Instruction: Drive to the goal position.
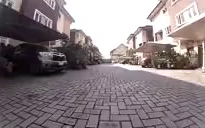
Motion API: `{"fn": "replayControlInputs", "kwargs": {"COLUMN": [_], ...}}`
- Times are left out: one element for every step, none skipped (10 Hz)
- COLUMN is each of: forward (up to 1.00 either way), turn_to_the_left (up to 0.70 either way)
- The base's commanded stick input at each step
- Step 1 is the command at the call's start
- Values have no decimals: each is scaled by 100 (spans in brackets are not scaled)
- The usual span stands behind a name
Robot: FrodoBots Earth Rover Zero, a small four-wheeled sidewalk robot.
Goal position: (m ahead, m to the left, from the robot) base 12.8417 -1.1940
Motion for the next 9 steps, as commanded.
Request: {"fn": "replayControlInputs", "kwargs": {"forward": [69,69,69,69,69,69,69,69,69], "turn_to_the_left": [3,3,3,3,3,3,3,3,3]}}
